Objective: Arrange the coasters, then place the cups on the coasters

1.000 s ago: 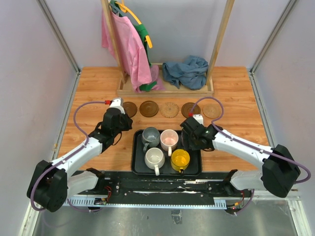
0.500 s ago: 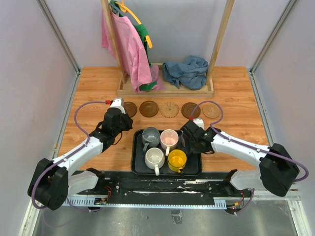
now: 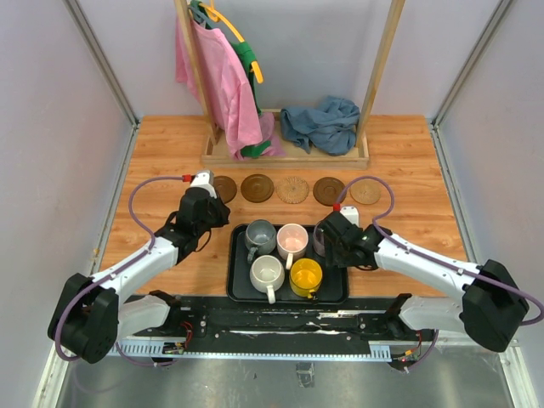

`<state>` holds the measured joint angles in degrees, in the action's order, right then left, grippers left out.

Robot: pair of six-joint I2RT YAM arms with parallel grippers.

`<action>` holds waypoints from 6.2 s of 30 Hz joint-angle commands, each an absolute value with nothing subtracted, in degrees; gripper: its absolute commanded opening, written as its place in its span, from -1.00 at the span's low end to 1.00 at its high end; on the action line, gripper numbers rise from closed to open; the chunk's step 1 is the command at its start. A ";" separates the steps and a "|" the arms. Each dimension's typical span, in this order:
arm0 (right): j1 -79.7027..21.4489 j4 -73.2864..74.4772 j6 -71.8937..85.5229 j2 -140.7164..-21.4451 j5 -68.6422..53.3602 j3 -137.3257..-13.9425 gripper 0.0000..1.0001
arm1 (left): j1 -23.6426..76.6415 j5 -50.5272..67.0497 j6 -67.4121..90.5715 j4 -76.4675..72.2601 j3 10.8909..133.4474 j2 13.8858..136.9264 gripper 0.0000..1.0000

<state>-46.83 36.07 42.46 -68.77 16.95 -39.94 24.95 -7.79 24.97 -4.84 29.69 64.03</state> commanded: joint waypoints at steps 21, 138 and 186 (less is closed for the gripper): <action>-47.21 25.56 40.04 -67.05 17.00 -35.89 0.08 | 25.36 -7.80 25.43 -7.29 28.30 64.39 -0.79; -6.61 7.73 8.57 -89.66 10.15 -57.25 -0.98 | 25.31 -7.73 26.63 -6.42 30.15 69.42 -0.81; -6.60 4.81 10.25 -92.65 5.84 -53.98 -0.99 | 25.29 -7.15 27.07 -7.65 29.36 69.96 -0.81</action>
